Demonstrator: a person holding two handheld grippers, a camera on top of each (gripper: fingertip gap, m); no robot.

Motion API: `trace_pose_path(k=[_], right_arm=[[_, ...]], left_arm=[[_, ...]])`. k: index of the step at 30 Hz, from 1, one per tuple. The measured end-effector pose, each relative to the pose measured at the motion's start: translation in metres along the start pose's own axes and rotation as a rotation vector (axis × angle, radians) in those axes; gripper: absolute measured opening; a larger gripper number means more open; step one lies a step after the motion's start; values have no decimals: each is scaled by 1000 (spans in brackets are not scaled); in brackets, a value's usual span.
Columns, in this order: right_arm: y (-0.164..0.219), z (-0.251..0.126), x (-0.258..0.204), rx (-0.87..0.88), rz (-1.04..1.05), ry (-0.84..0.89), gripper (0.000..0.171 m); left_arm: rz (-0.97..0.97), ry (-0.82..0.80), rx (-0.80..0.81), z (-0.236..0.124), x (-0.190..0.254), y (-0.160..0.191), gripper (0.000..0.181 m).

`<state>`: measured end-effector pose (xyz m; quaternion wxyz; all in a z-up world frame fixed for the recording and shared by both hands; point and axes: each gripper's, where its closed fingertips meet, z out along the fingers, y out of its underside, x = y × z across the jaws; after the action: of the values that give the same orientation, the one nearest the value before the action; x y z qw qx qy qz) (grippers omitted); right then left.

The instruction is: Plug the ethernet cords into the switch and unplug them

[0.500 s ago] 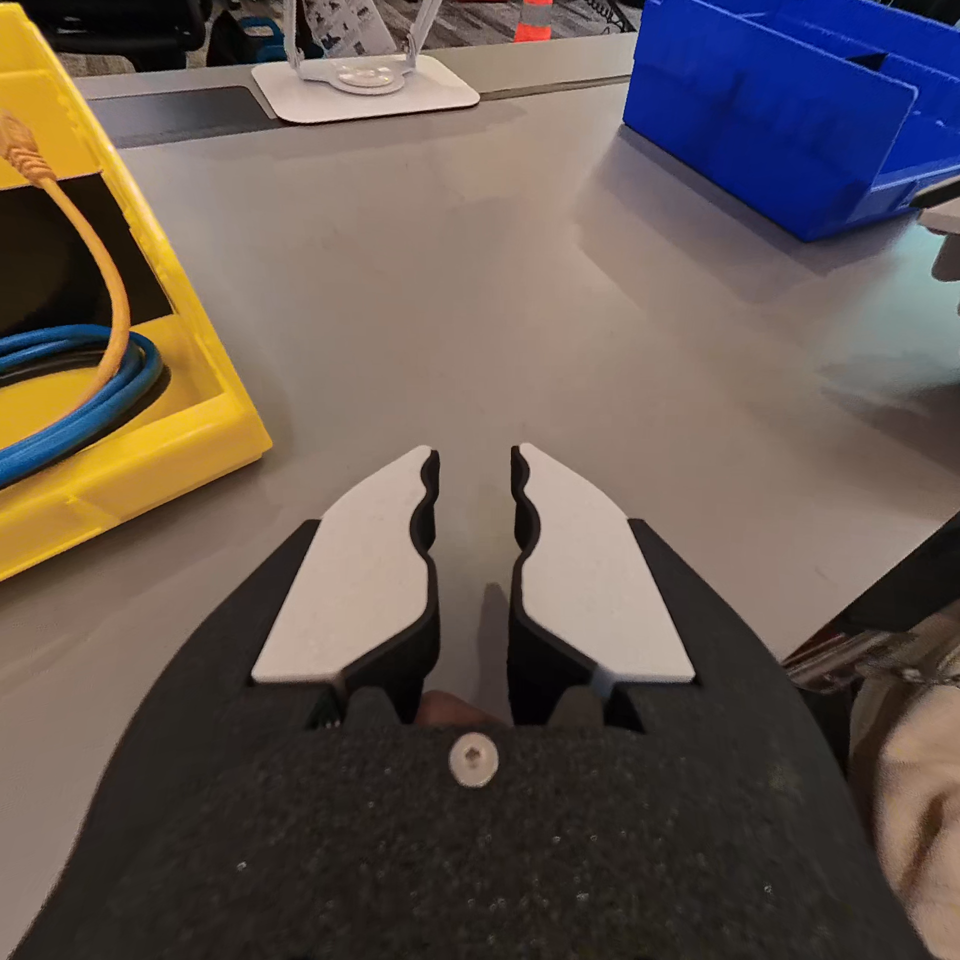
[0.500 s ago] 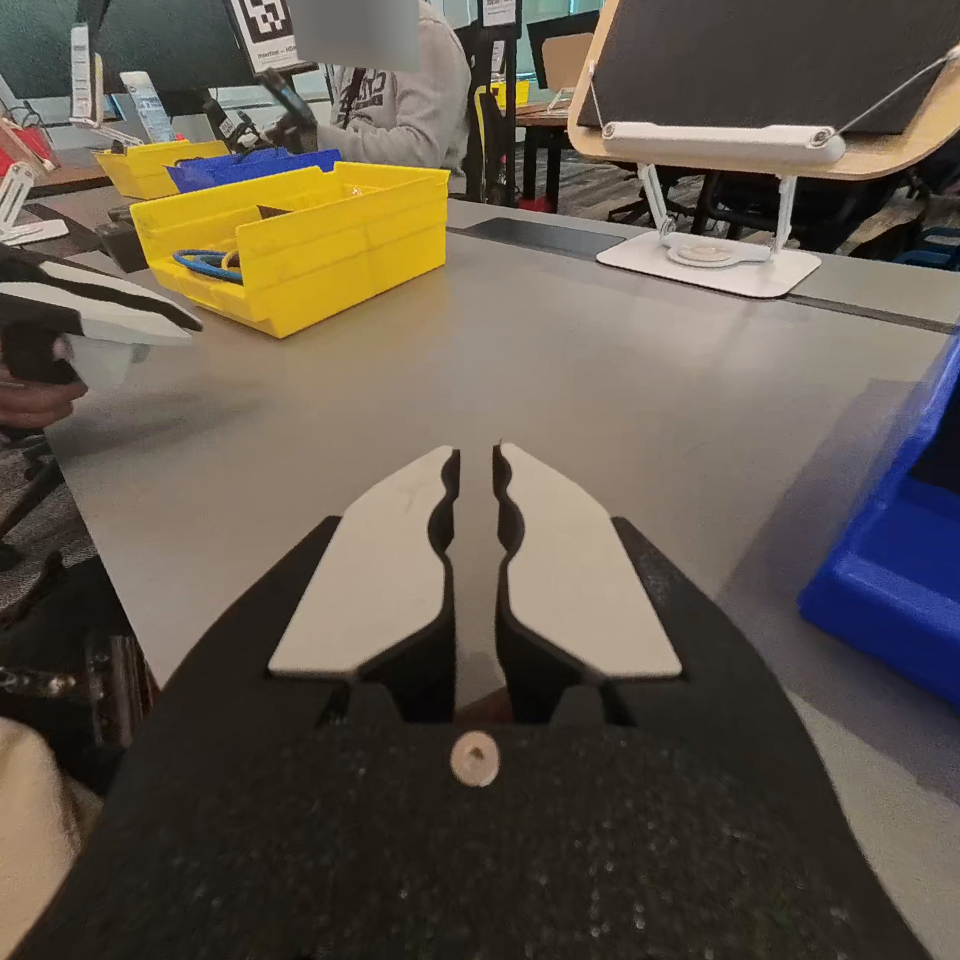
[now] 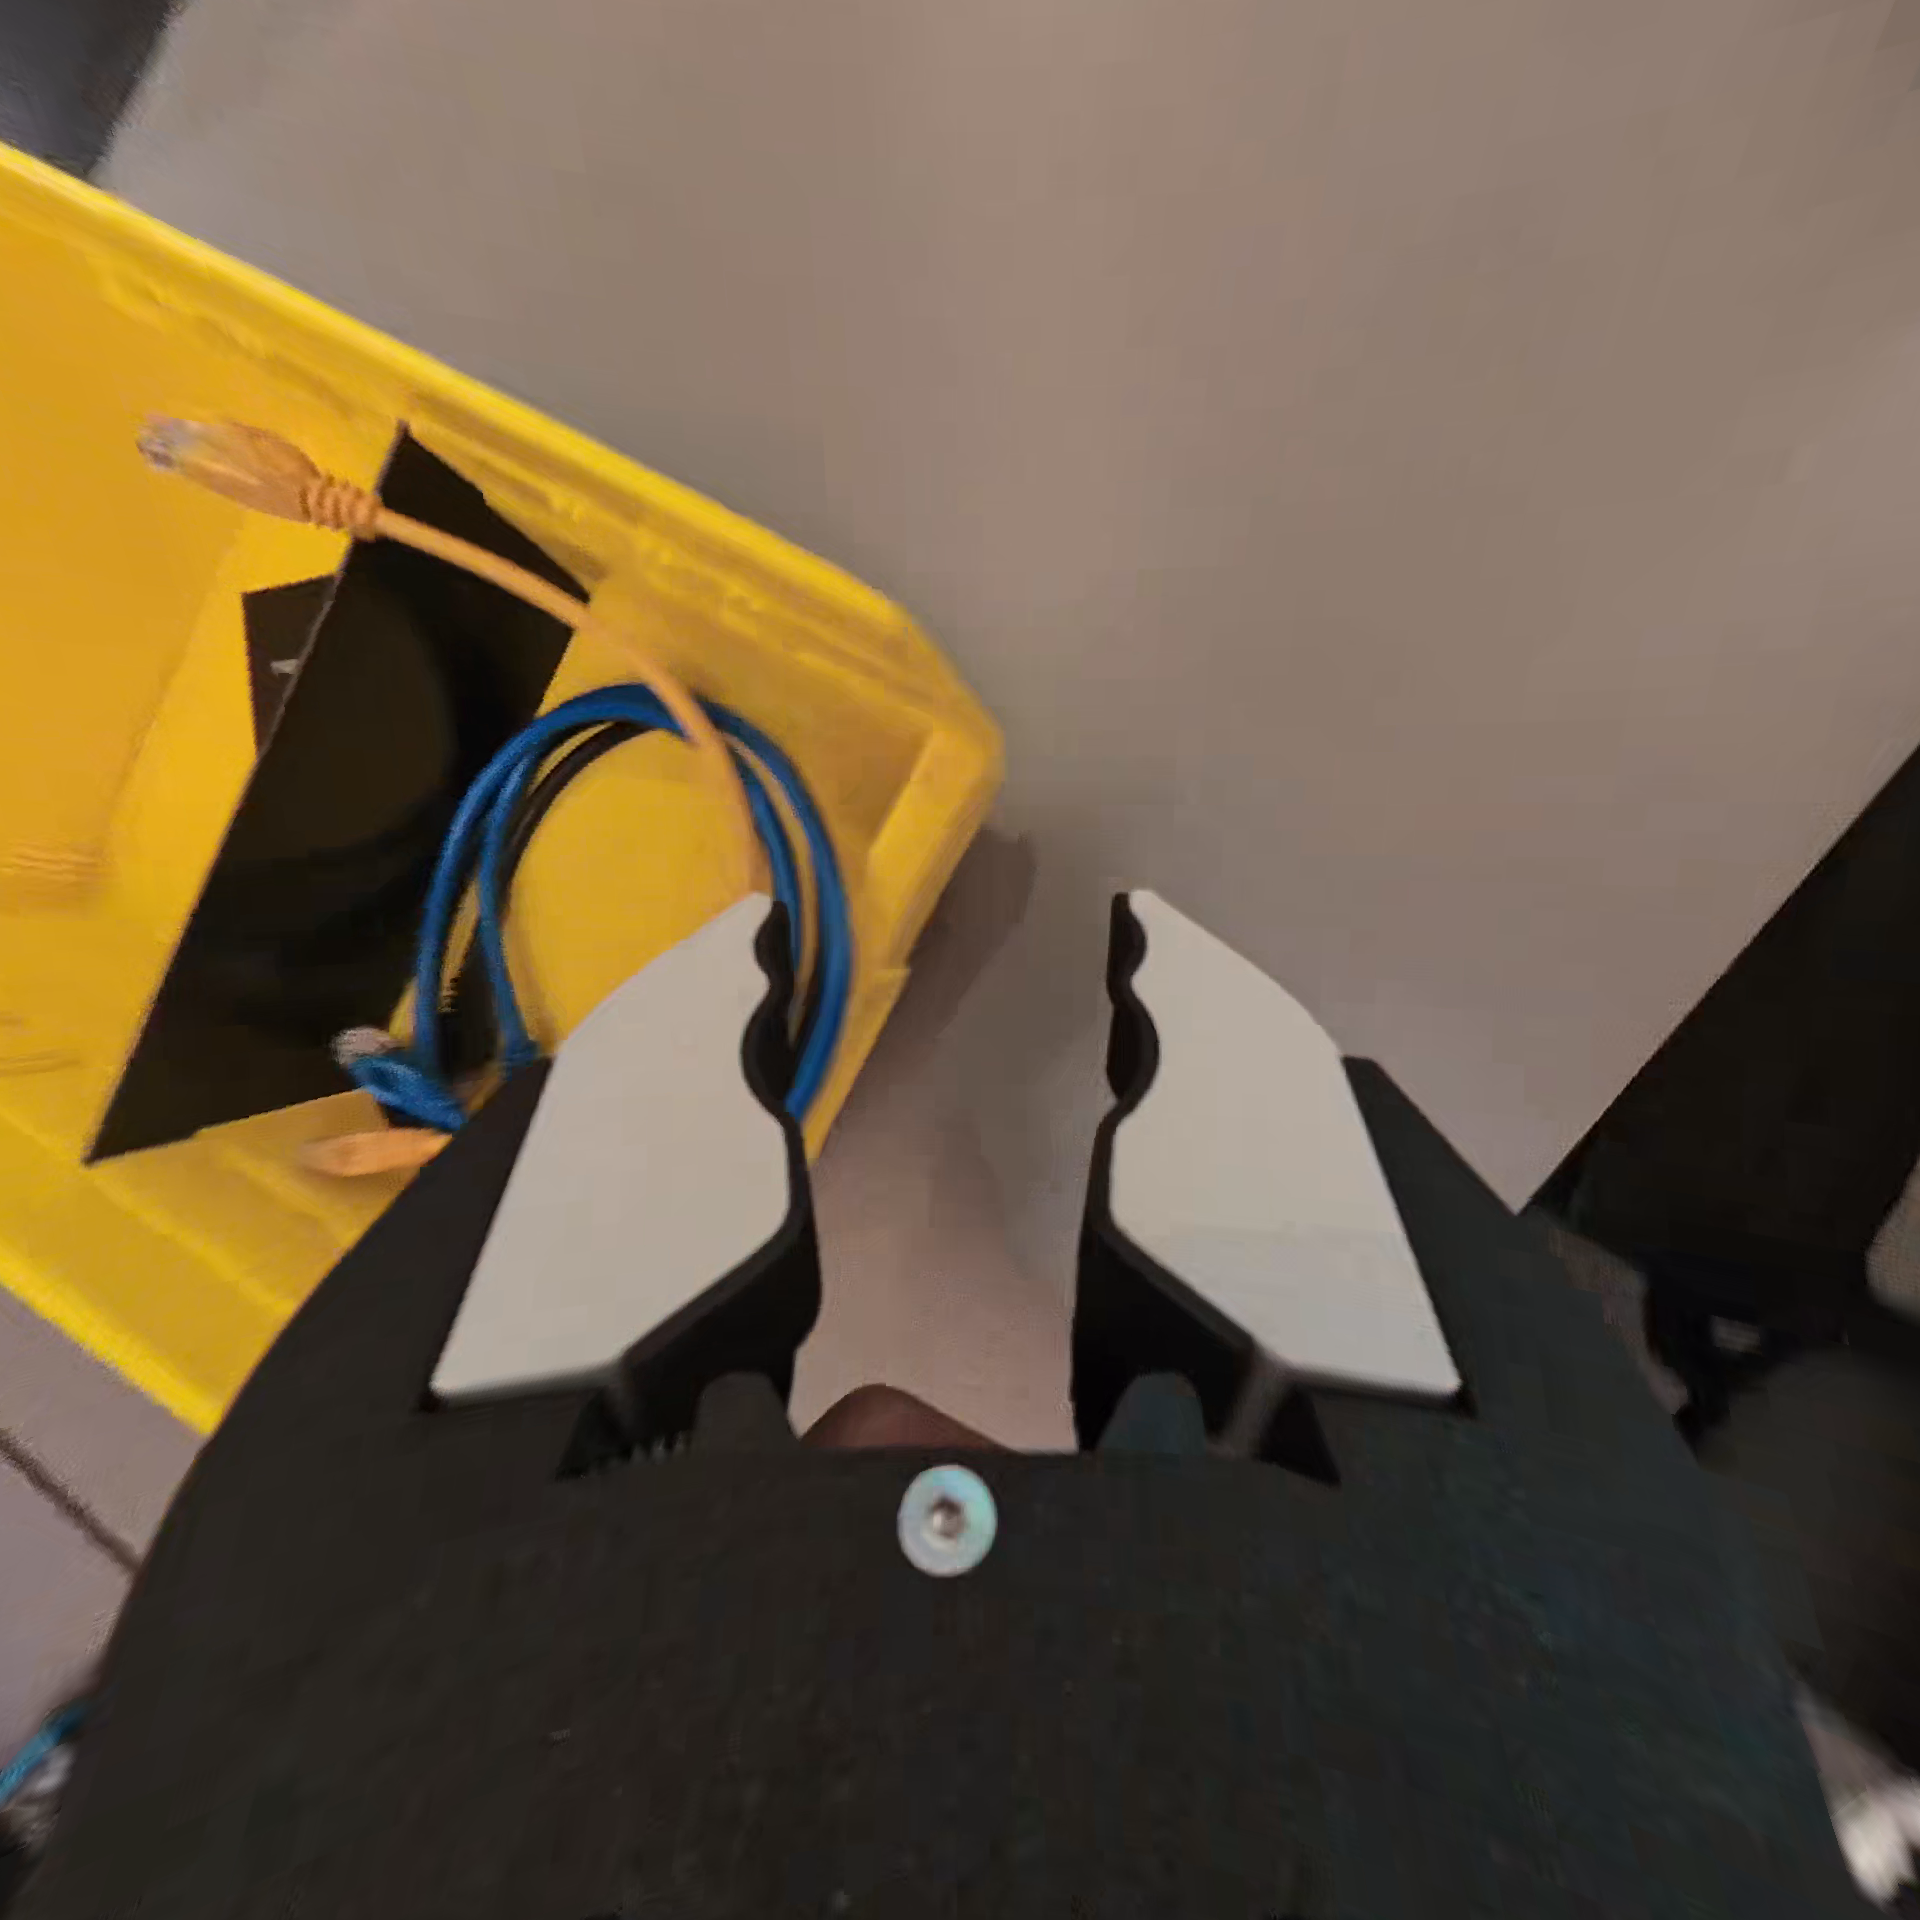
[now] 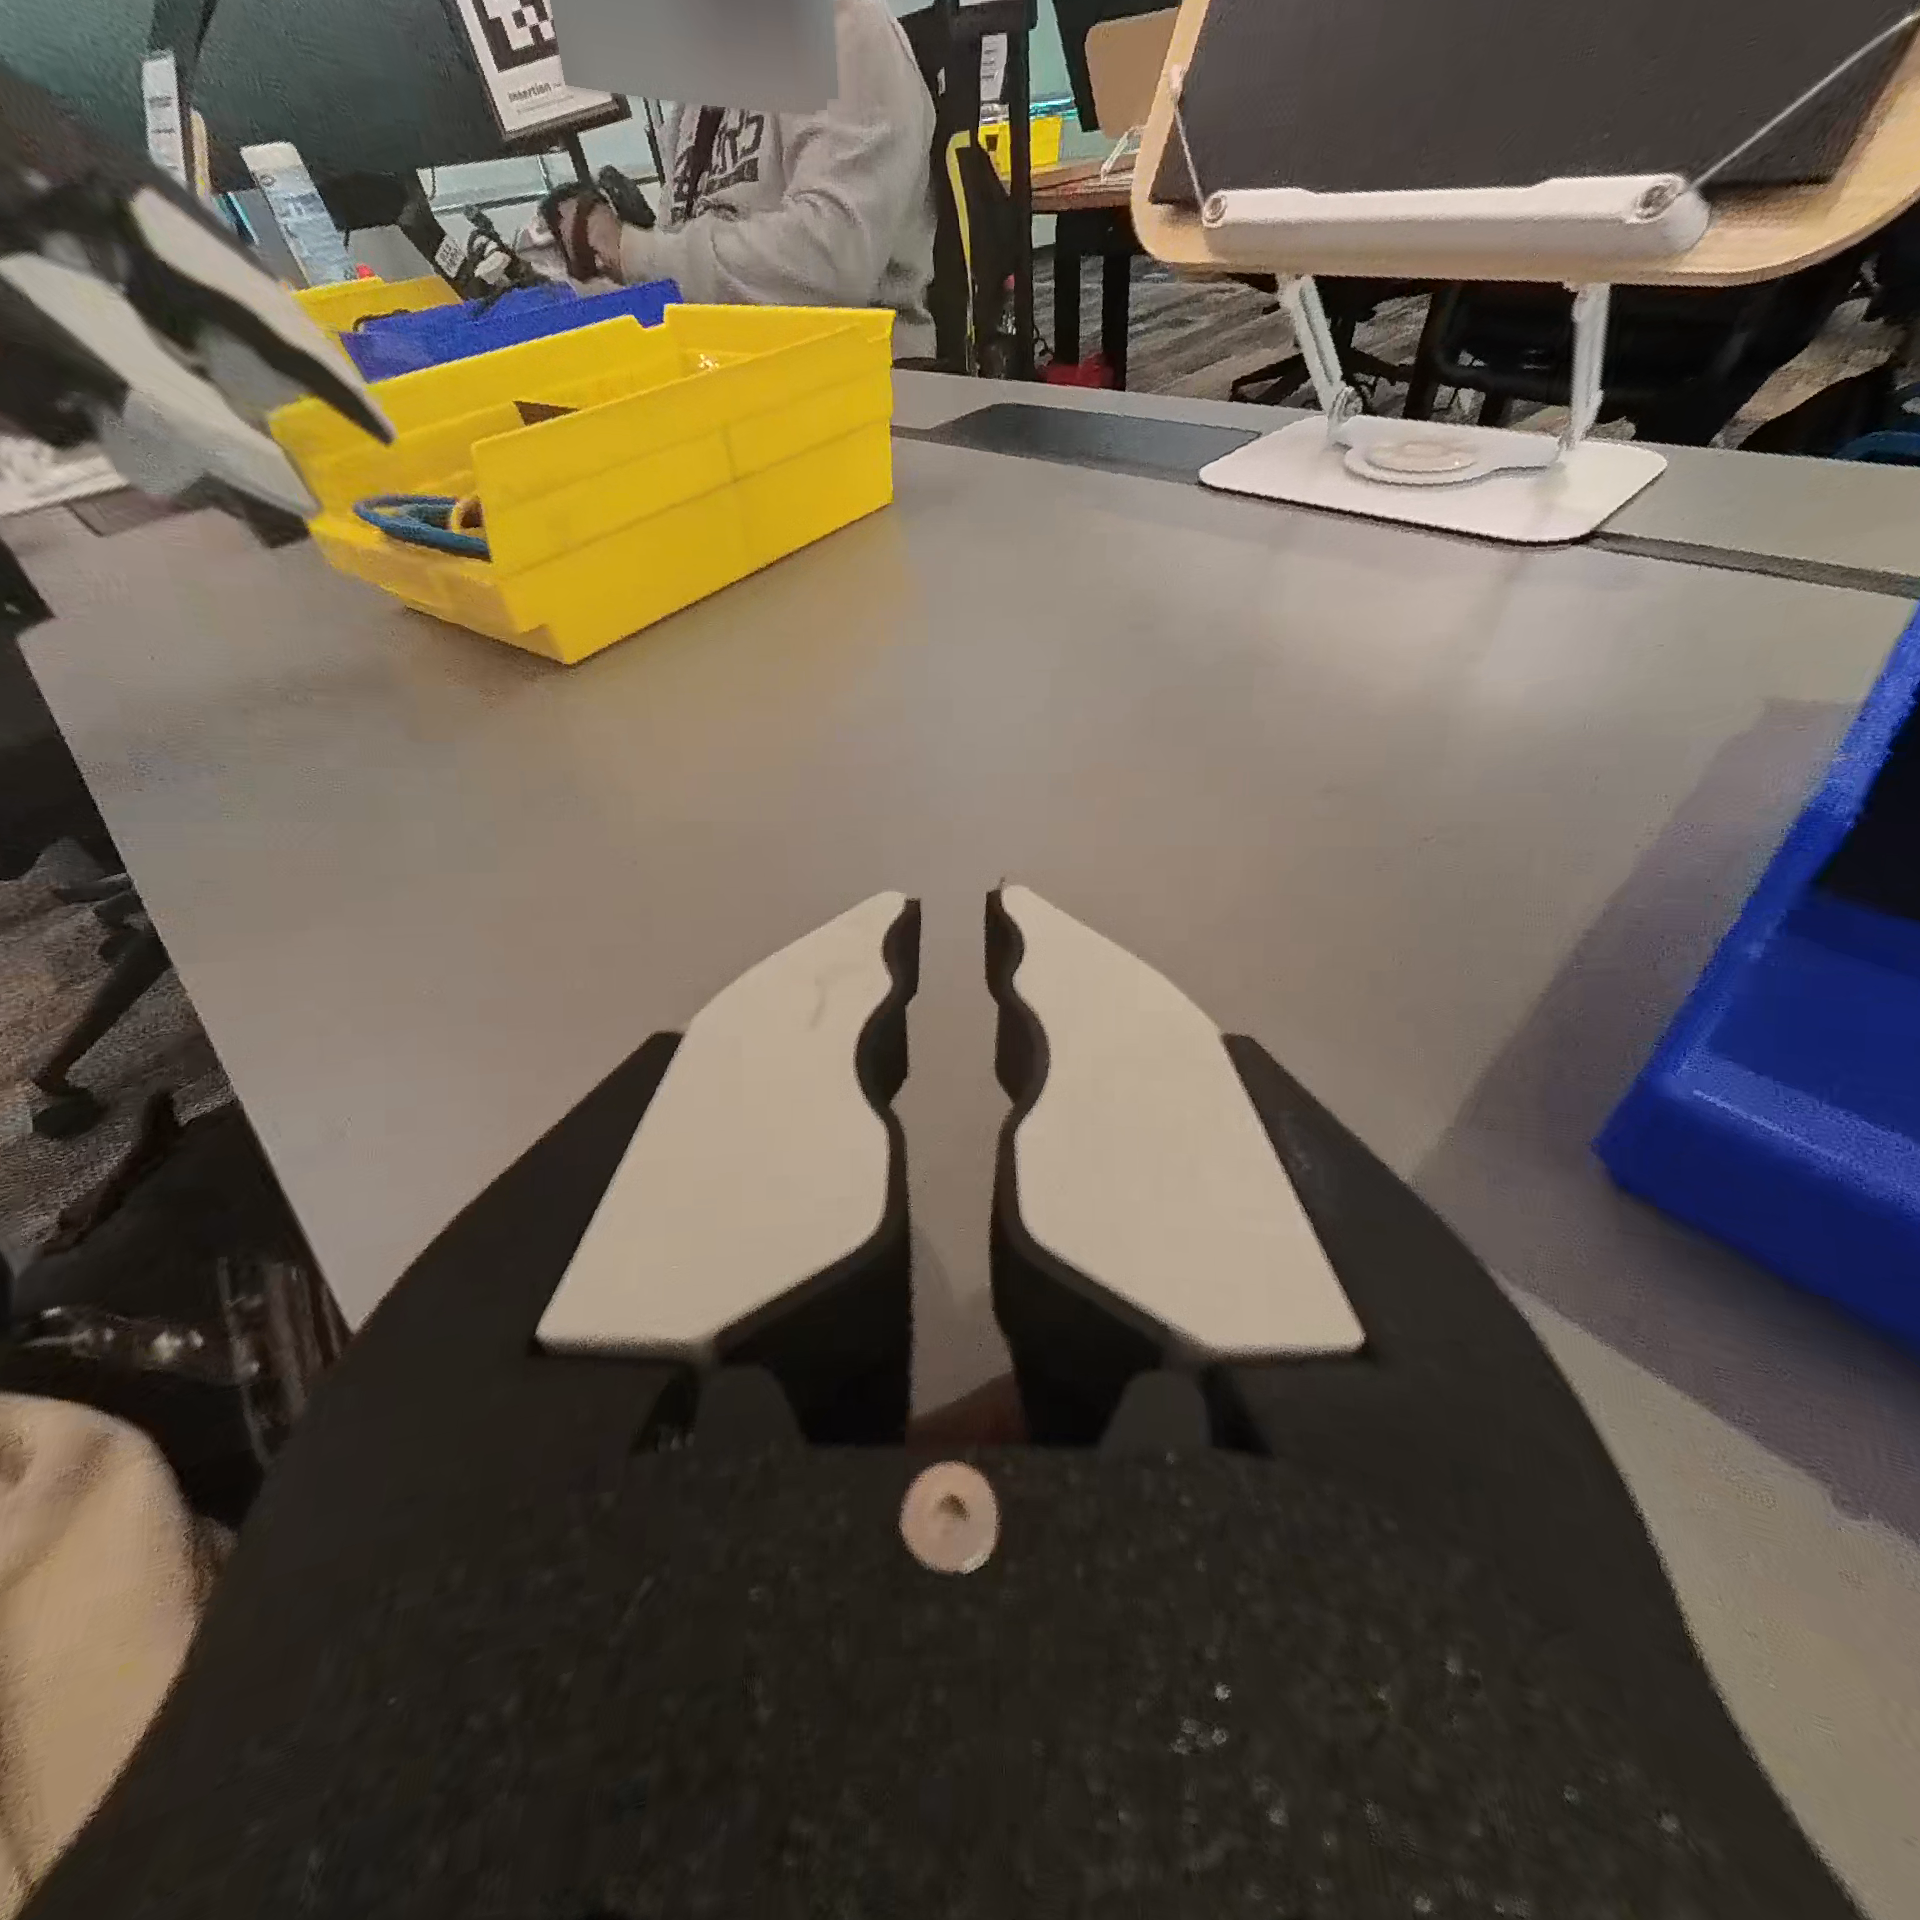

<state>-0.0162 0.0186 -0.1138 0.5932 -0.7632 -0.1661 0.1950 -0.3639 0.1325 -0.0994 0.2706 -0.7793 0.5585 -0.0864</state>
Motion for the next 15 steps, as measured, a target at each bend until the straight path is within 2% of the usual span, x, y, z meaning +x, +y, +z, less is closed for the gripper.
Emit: trace_pose_path(k=[6,11,15], right_arm=[[4,0,-12,-24,-31,-29,11],[6,-3,-13,-30,-14,-42,11],[6,-4,-12,-29,16,-57,11]], left_arm=[[24,331,-287,25,-37,20,63],[-81,538,-354,46,-41,23,62],[-128,620,-413,57,-37,32,60]])
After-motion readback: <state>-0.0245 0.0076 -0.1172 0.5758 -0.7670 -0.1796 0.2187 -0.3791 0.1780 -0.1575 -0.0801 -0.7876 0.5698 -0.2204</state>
